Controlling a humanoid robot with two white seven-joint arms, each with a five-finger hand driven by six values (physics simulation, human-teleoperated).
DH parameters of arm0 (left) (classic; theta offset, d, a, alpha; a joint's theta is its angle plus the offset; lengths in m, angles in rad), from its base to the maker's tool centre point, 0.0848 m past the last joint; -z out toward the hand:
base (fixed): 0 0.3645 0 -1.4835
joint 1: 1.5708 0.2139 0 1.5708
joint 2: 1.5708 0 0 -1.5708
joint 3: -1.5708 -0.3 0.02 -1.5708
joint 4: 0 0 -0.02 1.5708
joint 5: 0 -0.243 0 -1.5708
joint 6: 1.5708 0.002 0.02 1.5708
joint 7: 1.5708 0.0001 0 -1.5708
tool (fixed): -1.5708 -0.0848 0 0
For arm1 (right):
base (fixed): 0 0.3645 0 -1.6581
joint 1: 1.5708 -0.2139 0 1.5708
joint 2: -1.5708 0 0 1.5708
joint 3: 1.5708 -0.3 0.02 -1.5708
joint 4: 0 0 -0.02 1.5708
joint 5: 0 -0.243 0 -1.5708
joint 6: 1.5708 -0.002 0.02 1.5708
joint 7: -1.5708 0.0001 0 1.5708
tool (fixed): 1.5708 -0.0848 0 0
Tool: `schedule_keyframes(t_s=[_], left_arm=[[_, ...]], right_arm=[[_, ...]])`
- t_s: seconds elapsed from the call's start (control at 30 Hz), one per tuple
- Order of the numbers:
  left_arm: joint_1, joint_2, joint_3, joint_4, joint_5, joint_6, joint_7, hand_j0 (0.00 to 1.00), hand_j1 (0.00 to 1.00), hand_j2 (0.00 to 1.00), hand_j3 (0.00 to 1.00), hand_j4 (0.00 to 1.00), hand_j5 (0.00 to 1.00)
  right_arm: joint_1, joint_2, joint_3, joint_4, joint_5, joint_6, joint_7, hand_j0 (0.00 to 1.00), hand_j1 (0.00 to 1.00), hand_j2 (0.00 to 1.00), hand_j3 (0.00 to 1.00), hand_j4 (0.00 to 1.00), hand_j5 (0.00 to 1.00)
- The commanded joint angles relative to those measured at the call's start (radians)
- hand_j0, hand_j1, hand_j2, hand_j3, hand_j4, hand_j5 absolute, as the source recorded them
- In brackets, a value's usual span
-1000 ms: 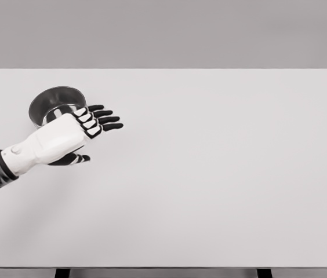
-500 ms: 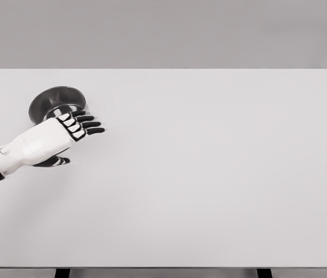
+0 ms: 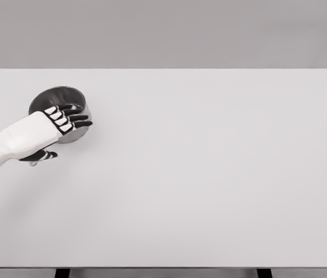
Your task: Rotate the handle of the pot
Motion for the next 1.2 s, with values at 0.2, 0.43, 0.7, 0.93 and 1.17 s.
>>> schedule_keyframes(t_s=[0.2,0.43,0.7,0.93,1.17], left_arm=[[0.026,0.015,0.004,-0.004,0.005,0.001,0.001,1.00,1.00,1.00,1.00,1.00,1.00],[0.026,0.015,0.004,-0.004,0.005,0.001,0.001,1.00,1.00,1.00,1.00,1.00,1.00],[0.017,0.021,0.007,0.016,0.005,0.001,0.001,1.00,1.00,1.00,1.00,1.00,1.00],[0.015,0.021,0.058,0.080,0.005,0.001,0.001,1.00,1.00,1.00,1.00,1.00,1.00],[0.017,0.023,0.107,0.140,0.007,0.001,0.001,1.00,1.00,1.00,1.00,1.00,1.00]], right_arm=[[0.000,0.000,0.000,0.000,0.000,0.000,0.000,1.00,1.00,1.00,1.00,1.00,1.00],[0.000,0.000,0.000,0.000,0.000,0.000,0.001,1.00,1.00,1.00,1.00,1.00,1.00],[0.000,0.000,0.000,0.000,0.000,0.000,0.001,1.00,1.00,1.00,1.00,1.00,1.00],[0.000,0.000,0.000,0.000,0.000,0.000,0.001,1.00,1.00,1.00,1.00,1.00,1.00],[0.000,0.000,0.000,0.000,0.000,0.000,0.001,1.00,1.00,1.00,1.00,1.00,1.00]])
